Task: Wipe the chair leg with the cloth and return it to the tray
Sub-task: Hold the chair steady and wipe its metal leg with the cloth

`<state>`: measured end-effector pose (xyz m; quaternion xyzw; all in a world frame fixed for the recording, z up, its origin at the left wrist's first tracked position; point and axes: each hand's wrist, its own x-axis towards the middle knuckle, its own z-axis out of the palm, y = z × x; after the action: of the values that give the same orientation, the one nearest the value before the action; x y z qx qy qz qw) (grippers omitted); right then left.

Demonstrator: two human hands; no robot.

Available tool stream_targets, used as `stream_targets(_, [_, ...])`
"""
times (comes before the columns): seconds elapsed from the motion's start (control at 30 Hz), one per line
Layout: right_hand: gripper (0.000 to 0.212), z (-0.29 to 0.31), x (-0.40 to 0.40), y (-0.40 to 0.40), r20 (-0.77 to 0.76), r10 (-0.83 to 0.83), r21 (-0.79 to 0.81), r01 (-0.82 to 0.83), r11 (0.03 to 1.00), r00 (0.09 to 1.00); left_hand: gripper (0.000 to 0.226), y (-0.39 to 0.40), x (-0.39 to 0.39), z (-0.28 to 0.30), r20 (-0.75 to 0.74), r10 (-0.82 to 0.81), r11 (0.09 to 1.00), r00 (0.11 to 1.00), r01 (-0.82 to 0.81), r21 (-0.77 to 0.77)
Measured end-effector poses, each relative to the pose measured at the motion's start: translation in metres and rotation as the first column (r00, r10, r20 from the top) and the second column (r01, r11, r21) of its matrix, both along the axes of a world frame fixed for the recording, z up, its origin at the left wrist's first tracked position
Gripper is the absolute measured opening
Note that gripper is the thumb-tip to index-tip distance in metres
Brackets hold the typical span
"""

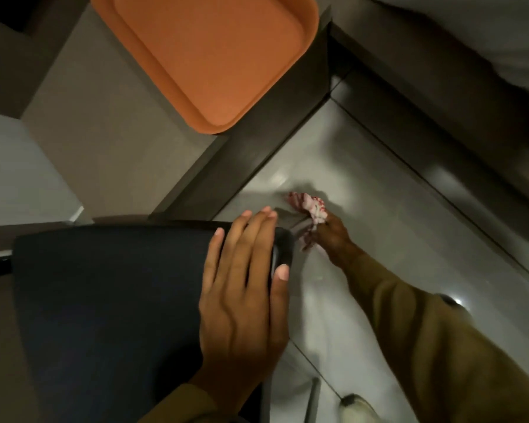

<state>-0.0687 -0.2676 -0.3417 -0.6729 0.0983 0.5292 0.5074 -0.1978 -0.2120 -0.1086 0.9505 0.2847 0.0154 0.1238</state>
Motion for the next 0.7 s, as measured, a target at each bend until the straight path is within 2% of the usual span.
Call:
stream_targets(0.1, [0.040,0.032,-0.012,-0.005,0.025,-0.021,-0.066,0.023,0.998,0.999,0.054,-0.002,0.001,0.002,0.008,-0.006,1.000,1.000,0.006,0.018])
stream_targets(0.27, [0.029,0.131,-0.032,-0.019,0.282,-0.018,0.015,0.015,1.000,0.959,0.059,-0.001,0.007,0.008,-0.081,0.022,1.000,0.997,-0.020,0.020])
stream_targets(0.43, [0.025,0.202,-0.041,-0.038,0.263,-0.049,0.136,0.013,0.991,0.964,0.057,-0.004,0.007,0.013,-0.111,0.011,0.999,0.994,-0.006,0.043])
stream_targets(0.57, [0.027,0.183,-0.037,-0.032,0.390,0.002,0.100,-0.045,0.994,0.921,0.058,-0.002,0.006,0.009,-0.095,0.014,1.000,0.995,-0.012,0.020])
stream_targets(0.7, [0.027,0.134,-0.026,-0.020,0.410,0.069,-0.014,-0.069,0.997,0.909,0.059,-0.001,0.004,0.005,-0.090,0.029,1.000,0.996,-0.029,0.002])
